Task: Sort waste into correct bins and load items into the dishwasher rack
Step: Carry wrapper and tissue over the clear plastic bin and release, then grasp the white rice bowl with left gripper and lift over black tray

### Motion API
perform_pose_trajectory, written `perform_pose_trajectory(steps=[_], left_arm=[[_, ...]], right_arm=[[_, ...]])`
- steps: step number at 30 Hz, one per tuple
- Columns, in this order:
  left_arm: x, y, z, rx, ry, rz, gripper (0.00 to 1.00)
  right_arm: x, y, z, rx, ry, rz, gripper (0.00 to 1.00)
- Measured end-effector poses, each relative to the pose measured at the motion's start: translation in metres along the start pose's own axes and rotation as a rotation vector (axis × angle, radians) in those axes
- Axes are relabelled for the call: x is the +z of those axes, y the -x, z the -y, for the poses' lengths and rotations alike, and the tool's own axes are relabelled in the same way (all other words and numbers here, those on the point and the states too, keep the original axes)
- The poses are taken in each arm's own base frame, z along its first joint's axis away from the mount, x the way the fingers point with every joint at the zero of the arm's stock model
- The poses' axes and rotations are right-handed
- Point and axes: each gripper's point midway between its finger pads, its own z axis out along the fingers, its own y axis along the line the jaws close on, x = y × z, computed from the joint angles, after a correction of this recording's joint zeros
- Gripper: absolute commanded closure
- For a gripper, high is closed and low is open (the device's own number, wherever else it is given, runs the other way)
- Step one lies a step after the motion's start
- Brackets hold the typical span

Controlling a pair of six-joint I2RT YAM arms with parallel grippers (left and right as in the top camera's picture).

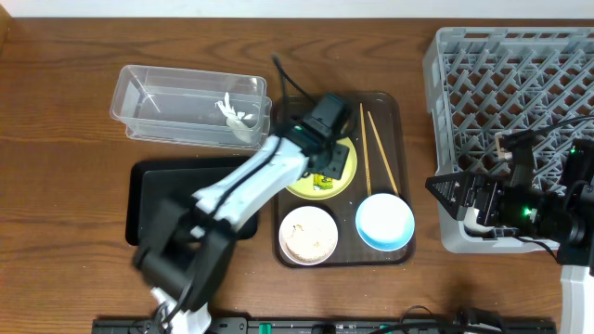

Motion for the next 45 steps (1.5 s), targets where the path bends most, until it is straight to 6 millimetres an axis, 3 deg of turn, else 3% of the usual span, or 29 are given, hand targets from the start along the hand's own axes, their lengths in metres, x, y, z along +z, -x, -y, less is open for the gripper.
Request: perform_pose_trajectory(steps=[4, 9, 14, 16, 20, 23, 26, 27, 29, 30, 32, 35, 40, 45], left_arm=[[0.04, -0.023, -0.009, -0.015, 0.033, -0.097, 0.5], [0.041, -0.021, -0.01, -0.029, 0.039, -0.088, 0.89], [0.035, -0.029, -0.014, -0.034, 0.051, -0.121, 0.94], [0.025, -0.025, -0.015, -0.039, 0.049, -0.108, 0.94], [-0.021, 0.005, -0.025, -0.073, 0.042, 0.023, 0.94], [-0.069, 0.039, -0.053, -0.136, 0.073, 0.176, 0.94], [-0.103, 0.065, -0.092, -0.21, 0.124, 0.298, 0.94], [-0.109, 0.072, -0.108, -0.24, 0.144, 0.327, 0.93], [-0.115, 0.078, -0.14, -0.294, 0.188, 0.358, 0.83], [-0.114, 0.079, -0.158, -0.33, 0.208, 0.365, 0.68], [-0.109, 0.08, -0.182, -0.363, 0.233, 0.366, 0.47], [-0.102, 0.08, -0.2, -0.389, 0.244, 0.36, 0.37], [-0.1, 0.071, -0.195, -0.376, 0.228, 0.319, 0.34], [-0.119, 0.053, -0.167, -0.335, 0.204, 0.272, 0.36]], right_arm=[[0.0, 0.0, 0.0, 0.0, -0.002, 0.0, 0.01], [0.0, 0.0, 0.001, -0.002, -0.005, -0.001, 0.01], [0.0, 0.0, 0.002, -0.002, -0.013, -0.001, 0.01], [0.0, 0.0, 0.003, -0.002, -0.016, -0.001, 0.01], [0.0, 0.0, 0.003, -0.003, -0.018, -0.001, 0.01], [0.0, 0.0, 0.003, -0.003, -0.018, -0.001, 0.01], [0.0, 0.0, 0.003, -0.002, -0.018, -0.001, 0.01], [0.0, 0.0, 0.003, -0.003, -0.018, -0.001, 0.01], [0.0, 0.0, 0.003, -0.003, -0.018, -0.001, 0.01], [0.0, 0.0, 0.003, -0.002, -0.018, -0.001, 0.02], [0.0, 0.0, 0.003, -0.002, -0.018, -0.001, 0.01], [0.0, 0.0, 0.003, -0.002, -0.018, -0.001, 0.01], [0.0, 0.0, 0.003, -0.002, -0.018, -0.001, 0.01], [0.0, 0.0, 0.003, -0.003, -0.018, -0.001, 0.01]])
